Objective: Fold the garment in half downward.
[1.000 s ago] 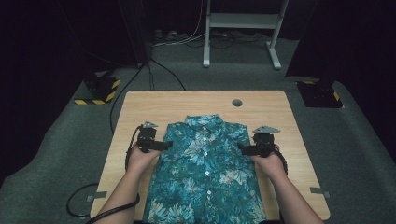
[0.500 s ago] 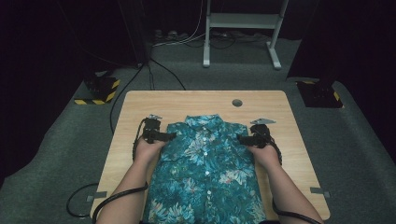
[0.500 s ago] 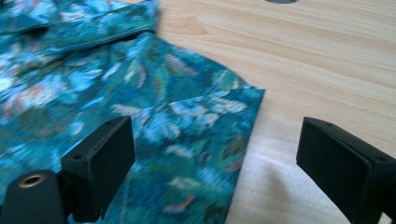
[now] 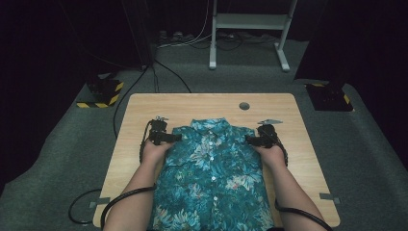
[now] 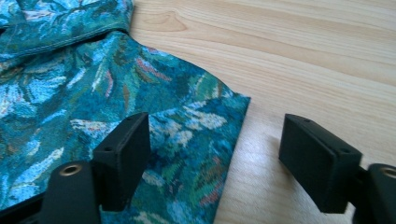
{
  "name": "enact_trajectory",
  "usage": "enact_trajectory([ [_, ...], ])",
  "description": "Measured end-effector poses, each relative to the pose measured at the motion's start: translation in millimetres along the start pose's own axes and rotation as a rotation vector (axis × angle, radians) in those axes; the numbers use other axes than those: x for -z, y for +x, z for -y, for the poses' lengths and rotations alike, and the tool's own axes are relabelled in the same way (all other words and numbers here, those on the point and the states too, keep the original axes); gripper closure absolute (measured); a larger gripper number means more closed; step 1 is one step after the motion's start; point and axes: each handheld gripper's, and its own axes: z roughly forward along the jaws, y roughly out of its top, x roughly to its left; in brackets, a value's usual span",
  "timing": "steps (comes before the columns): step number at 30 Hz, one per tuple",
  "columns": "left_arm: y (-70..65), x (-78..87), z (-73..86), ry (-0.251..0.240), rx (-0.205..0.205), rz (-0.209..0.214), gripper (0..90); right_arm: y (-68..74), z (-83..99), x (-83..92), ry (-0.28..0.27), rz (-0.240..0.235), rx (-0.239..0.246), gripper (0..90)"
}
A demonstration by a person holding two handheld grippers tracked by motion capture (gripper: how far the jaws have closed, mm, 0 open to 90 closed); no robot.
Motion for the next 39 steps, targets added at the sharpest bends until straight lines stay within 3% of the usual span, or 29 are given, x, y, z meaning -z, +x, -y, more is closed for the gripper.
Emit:
enact_trajectory([
  [3, -1.2, -0.2, -1.1, 0.010, -0.003, -0.014, 20.5, 1.6, -3.4, -2.1, 0.008, -0.017, 0.008, 31.0],
  [5, -0.7, 0.0, -3.2, 0.017, 0.020, -0.020, 22.4, 2.5, -5.3, -3.8, 0.011, -0.020, 0.007, 32.2],
  [8, -2.6, -0.2, -3.7, 0.022, 0.000, -0.039, 26.9, 2.6, -8.8, -5.3, 0.019, -0.035, -0.014, 37.1],
  [11, -4.8, -0.4, -4.0, 0.023, -0.009, -0.035, 31.4, 6.2, -10.4, -6.5, 0.023, -0.040, -0.002, 42.5],
  [13, -7.1, -0.8, -4.2, 0.025, -0.024, -0.048, 39.2, 10.4, -11.1, -7.4, 0.027, -0.033, 0.025, 46.4],
  [14, -7.6, -0.3, -3.9, 0.024, -0.029, -0.071, 42.0, 14.2, -11.7, -7.8, 0.034, -0.007, 0.046, 52.7],
  [15, -7.6, -0.3, -3.9, 0.024, -0.029, -0.071, 45.5, 14.2, -11.7, -7.8, 0.034, -0.007, 0.046, 52.7],
  [16, -7.7, 0.4, -3.6, 0.024, -0.026, -0.077, 48.5, 15.3, -12.4, -6.5, 0.043, -0.018, 0.032, 60.8],
  [18, -9.8, 1.1, -2.7, 0.026, -0.038, -0.093, 55.2, 15.5, -12.6, -5.7, 0.050, -0.029, 0.034, 68.2],
  [23, -14.3, 0.7, -1.3, 0.024, -0.055, -0.087, 68.1, 14.8, -10.4, -5.0, 0.040, -0.050, 0.008, 76.8],
  [26, -16.4, 0.1, 0.6, 0.017, -0.042, -0.064, 78.9, 18.0, -9.1, -4.8, 0.039, -0.056, -0.001, 83.8],
  [28, -17.0, -0.1, 1.7, 0.012, -0.035, -0.060, 85.5, 22.2, -8.7, -4.5, 0.039, -0.032, 0.006, 86.4],
  [31, -17.3, -0.1, 3.6, -0.001, -0.010, -0.054, 87.7, 25.7, -7.9, -4.5, 0.035, -0.023, 0.004, 87.1],
  [34, -18.2, 1.4, 3.7, -0.013, -0.011, -0.060, 88.2, 27.3, -7.5, -2.7, 0.015, -0.016, -0.004, 87.3],
  [36, -17.4, 4.7, 1.9, -0.048, 0.014, -0.065, 88.2, 26.5, -7.9, 1.1, -0.033, 0.007, -0.026, 87.3],
  [39, -18.4, 7.1, 0.5, -0.074, 0.019, -0.075, 88.2, 29.9, -10.4, 3.8, -0.072, 0.025, -0.028, 87.3],
])
